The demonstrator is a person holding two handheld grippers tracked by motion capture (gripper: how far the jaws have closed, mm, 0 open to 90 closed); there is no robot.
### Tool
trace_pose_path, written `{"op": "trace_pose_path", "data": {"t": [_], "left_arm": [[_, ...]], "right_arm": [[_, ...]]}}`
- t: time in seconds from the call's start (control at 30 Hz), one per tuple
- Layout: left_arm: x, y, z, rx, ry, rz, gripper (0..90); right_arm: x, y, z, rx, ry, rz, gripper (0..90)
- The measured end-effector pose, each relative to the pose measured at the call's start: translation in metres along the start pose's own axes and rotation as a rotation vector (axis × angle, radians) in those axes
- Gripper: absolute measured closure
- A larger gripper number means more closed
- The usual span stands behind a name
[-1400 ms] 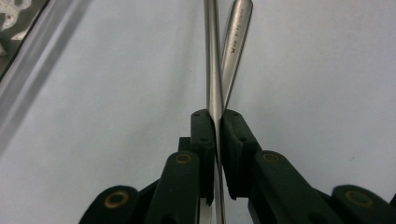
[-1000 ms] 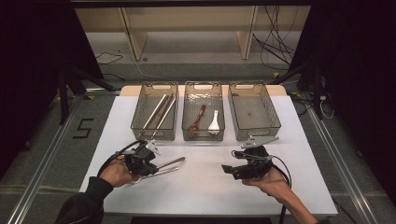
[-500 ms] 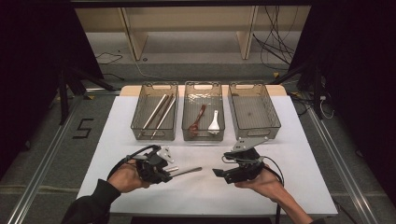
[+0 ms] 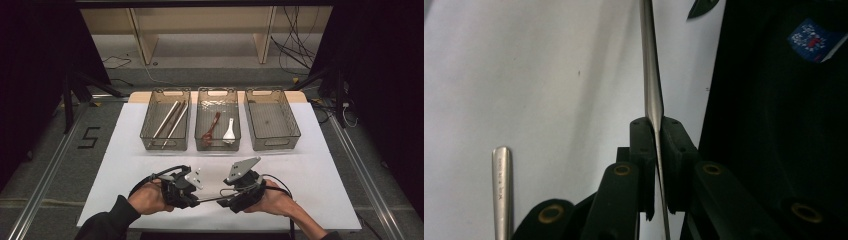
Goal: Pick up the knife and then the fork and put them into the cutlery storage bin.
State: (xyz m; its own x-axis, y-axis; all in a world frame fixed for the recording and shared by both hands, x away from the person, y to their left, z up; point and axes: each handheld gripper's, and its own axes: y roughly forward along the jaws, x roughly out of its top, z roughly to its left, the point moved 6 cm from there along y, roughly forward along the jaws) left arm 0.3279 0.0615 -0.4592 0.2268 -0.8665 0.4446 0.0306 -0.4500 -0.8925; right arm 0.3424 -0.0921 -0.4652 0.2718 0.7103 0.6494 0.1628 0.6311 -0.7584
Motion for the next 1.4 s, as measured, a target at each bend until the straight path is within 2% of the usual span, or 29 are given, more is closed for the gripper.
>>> {"op": "trace_pose_path", "data": {"t": [0.27,0.4,0.47,0.67,0.73,0.77,0.87,0.97,1.1,1.2,1.33,1.4], "left_arm": [[0.002,0.001,-0.006,-0.015,0.017,0.007,85.0],[0.003,0.001,-0.008,-0.021,0.021,0.009,85.1],[0.004,0.002,-0.009,-0.031,0.022,0.005,85.1],[0.003,0.004,-0.01,-0.045,0.035,0.027,85.2],[0.003,0.004,-0.01,-0.052,0.035,0.032,85.2],[0.003,0.004,-0.011,-0.05,0.042,0.037,85.2],[0.002,0.006,-0.012,-0.064,0.061,0.048,85.2],[0.001,0.007,-0.012,-0.062,0.068,0.05,84.8],[0.003,0.006,-0.011,-0.045,0.048,0.017,80.4],[0.007,-0.001,-0.007,-0.025,0.001,-0.048,65.4],[0.008,-0.013,0.001,0.007,-0.062,-0.12,51.1],[0.008,-0.018,0.006,0.023,-0.096,-0.144,46.8]], "right_arm": [[-0.003,0.015,0.009,-0.002,-0.137,0.085,46.8],[-0.002,0.019,0.016,0.008,-0.161,0.105,55.9],[-0.002,0.021,0.016,0.005,-0.19,0.107,59.9],[-0.004,0.023,0.023,0.045,-0.237,0.132,72.8],[-0.005,0.025,0.024,0.054,-0.278,0.135,78.3],[-0.005,0.025,0.024,0.049,-0.292,0.133,79.5],[-0.007,0.025,0.029,0.078,-0.335,0.146,82.8],[-0.008,0.026,0.032,0.091,-0.359,0.157,84.0],[-0.008,0.025,0.03,0.083,-0.346,0.157,84.3],[-0.009,0.024,0.026,0.071,-0.334,0.159,84.3],[-0.01,0.021,0.021,0.045,-0.305,0.169,84.3],[-0.011,0.02,0.018,0.034,-0.303,0.17,84.3]]}}
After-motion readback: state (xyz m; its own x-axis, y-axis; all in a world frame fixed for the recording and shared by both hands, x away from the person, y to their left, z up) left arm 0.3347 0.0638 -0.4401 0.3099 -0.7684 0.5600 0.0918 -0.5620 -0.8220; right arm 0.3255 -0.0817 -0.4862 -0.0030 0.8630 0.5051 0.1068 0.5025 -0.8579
